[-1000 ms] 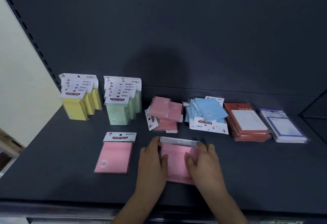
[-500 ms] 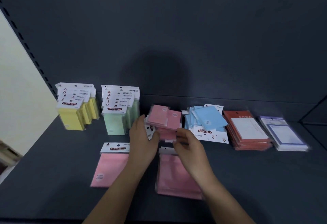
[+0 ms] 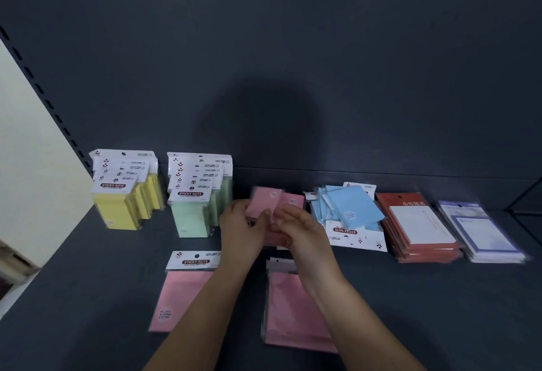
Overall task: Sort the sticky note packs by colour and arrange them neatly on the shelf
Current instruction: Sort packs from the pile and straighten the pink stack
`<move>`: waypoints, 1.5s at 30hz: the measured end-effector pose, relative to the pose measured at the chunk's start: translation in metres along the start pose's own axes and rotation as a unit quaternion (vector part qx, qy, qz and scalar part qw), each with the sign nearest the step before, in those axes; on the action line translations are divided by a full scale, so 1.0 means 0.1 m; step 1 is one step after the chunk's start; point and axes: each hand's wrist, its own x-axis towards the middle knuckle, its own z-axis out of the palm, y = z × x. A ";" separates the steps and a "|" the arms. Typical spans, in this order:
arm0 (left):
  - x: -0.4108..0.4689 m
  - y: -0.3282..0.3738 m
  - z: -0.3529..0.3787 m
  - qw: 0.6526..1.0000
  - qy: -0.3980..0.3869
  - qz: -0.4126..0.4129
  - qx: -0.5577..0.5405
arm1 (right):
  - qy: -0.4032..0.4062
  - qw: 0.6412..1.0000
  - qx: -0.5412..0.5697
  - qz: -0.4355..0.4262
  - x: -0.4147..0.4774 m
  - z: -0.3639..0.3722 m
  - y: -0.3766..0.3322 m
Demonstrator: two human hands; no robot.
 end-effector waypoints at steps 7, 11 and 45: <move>-0.31 0.08 -0.09 0.991 0.020 -0.078 -0.104 | 0.054 0.996 0.006 -0.075 -0.09 0.01 0.13; -0.53 0.13 -0.17 0.960 -0.026 -0.142 -0.239 | 0.063 0.995 0.038 -0.070 -0.18 0.04 0.18; -0.88 -0.02 -1.00 0.924 -0.201 -0.253 -0.202 | -0.200 0.967 -0.116 -0.106 -0.68 -0.20 0.46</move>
